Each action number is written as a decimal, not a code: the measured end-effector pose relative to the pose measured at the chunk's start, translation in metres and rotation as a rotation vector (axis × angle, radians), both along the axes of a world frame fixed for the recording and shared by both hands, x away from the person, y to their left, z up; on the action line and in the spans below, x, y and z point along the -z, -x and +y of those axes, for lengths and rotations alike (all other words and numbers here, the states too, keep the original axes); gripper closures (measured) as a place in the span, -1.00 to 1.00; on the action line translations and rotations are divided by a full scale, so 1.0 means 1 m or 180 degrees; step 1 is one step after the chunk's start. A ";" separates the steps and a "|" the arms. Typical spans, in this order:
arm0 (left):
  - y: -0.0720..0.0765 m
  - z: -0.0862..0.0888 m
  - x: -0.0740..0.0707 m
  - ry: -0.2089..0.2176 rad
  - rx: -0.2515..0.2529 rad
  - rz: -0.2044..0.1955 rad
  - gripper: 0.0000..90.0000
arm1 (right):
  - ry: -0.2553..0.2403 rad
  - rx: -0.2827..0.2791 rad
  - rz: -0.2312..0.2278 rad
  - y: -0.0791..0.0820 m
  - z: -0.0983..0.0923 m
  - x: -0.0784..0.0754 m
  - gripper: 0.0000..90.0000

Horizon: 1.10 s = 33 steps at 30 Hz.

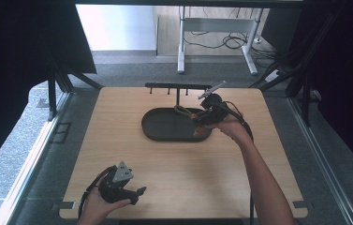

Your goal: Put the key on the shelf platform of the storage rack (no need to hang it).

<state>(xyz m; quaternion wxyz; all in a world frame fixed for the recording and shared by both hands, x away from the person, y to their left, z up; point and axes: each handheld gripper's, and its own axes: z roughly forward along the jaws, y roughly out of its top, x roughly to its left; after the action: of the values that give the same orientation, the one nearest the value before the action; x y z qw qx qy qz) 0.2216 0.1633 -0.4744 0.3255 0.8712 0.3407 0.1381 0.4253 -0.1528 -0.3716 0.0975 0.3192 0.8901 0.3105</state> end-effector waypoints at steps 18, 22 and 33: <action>0.001 0.002 -0.002 0.0020 -0.0021 -0.0011 -0.56 | 0.0036 0.0114 0.0066 -0.023 0.007 0.003 0.48; 0.001 0.002 -0.002 0.0022 -0.0017 -0.0010 -0.56 | 0.0041 0.0148 0.0068 -0.029 0.007 0.004 0.48; 0.001 0.004 -0.003 0.0036 -0.0028 -0.0018 -0.56 | 0.0115 0.0192 0.0089 -0.041 0.012 0.016 0.48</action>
<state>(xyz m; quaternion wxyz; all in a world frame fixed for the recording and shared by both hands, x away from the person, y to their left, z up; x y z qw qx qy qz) 0.2203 0.1669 -0.4719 0.3308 0.8674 0.3443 0.1401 0.4661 -0.1409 -0.3873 0.1001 0.3484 0.8867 0.2869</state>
